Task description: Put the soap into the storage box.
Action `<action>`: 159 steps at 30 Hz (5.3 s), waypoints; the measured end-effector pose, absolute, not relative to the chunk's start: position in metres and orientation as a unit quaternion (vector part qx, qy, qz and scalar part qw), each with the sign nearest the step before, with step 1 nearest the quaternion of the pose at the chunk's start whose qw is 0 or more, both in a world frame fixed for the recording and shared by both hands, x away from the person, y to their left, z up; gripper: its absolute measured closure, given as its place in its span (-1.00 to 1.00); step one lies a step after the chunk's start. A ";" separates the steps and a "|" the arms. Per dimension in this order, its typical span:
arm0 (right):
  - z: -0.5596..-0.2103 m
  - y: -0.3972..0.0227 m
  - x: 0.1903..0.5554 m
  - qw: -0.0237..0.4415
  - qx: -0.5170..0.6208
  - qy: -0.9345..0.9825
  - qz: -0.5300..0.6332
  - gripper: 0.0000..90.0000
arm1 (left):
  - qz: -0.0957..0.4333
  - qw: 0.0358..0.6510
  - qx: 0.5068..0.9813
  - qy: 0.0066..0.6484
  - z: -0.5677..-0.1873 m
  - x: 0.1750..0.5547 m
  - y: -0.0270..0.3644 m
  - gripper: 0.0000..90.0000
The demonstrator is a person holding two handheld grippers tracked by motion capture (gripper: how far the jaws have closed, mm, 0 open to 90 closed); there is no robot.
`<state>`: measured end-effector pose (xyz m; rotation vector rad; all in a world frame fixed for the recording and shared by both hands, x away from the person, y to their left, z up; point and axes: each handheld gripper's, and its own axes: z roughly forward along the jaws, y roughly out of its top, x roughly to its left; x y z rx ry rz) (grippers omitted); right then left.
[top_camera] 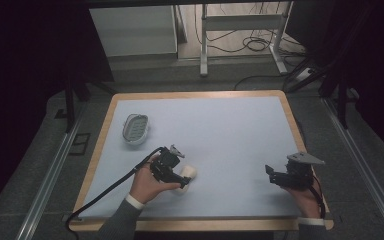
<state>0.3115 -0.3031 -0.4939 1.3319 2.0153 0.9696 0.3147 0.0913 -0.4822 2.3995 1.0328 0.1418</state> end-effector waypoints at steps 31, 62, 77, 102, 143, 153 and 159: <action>-0.496 -0.304 0.312 0.268 0.501 0.747 0.346 -0.77 | 0.057 0.208 0.901 0.376 -0.509 0.323 0.071 -0.19; -0.495 -0.308 0.312 0.272 0.507 0.740 0.347 -0.77 | 0.059 0.202 0.907 0.365 -0.502 0.327 0.080 0.10; -0.495 -0.310 0.312 0.274 0.506 0.739 0.351 -0.77 | 0.068 0.242 0.892 0.377 -0.476 0.336 0.097 0.10; -0.496 -0.313 0.312 0.278 0.508 0.738 0.347 -0.77 | 0.078 0.267 0.875 0.395 -0.458 0.356 0.122 0.10; -0.498 -0.314 0.313 0.278 0.507 0.740 0.342 -0.77 | 0.093 0.276 0.855 0.430 -0.441 0.376 0.155 0.10; -0.499 -0.313 0.313 0.277 0.509 0.740 0.341 -0.77 | 0.098 0.269 0.854 0.434 -0.438 0.381 0.161 0.10; -0.499 -0.314 0.313 0.277 0.510 0.740 0.341 -0.77 | 0.101 0.269 0.853 0.436 -0.435 0.385 0.163 0.10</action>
